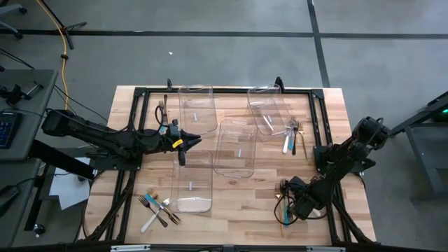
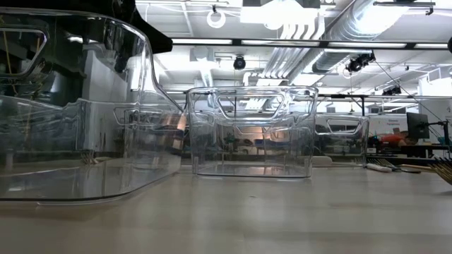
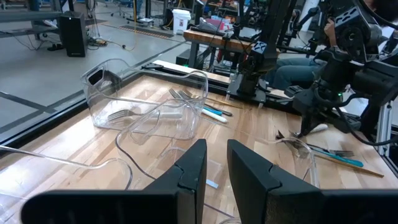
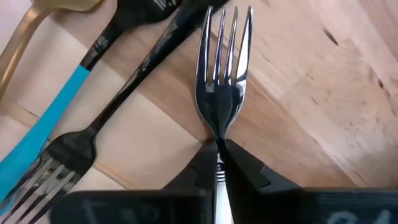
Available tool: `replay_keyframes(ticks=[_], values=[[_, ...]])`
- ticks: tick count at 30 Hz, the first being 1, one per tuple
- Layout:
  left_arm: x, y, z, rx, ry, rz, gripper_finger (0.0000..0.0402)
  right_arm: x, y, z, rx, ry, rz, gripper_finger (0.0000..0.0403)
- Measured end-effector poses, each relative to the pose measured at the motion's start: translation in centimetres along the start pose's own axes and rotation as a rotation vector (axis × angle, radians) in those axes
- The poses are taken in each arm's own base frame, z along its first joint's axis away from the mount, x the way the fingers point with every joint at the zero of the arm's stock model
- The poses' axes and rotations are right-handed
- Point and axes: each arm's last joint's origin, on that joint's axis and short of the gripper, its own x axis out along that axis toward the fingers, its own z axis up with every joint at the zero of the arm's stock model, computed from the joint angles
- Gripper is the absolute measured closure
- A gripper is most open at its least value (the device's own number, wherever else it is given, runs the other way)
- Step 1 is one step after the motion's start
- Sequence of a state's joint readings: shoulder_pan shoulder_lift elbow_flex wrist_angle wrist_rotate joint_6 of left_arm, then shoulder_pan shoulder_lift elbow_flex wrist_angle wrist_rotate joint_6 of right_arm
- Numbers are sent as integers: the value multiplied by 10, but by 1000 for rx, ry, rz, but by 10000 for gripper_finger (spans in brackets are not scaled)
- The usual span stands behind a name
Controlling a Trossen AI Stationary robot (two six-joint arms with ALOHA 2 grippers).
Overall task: Sort silverware by color (type)
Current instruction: Put the white fork into the top right transparent bin
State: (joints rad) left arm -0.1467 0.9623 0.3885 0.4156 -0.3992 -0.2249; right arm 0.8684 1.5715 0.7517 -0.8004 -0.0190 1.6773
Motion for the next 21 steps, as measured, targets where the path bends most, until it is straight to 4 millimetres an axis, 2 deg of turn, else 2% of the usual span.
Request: replay_keyframes(ticks=[21], values=[[0,0,0,0,0,0,346,0,1,0,-1,-2,6,400]])
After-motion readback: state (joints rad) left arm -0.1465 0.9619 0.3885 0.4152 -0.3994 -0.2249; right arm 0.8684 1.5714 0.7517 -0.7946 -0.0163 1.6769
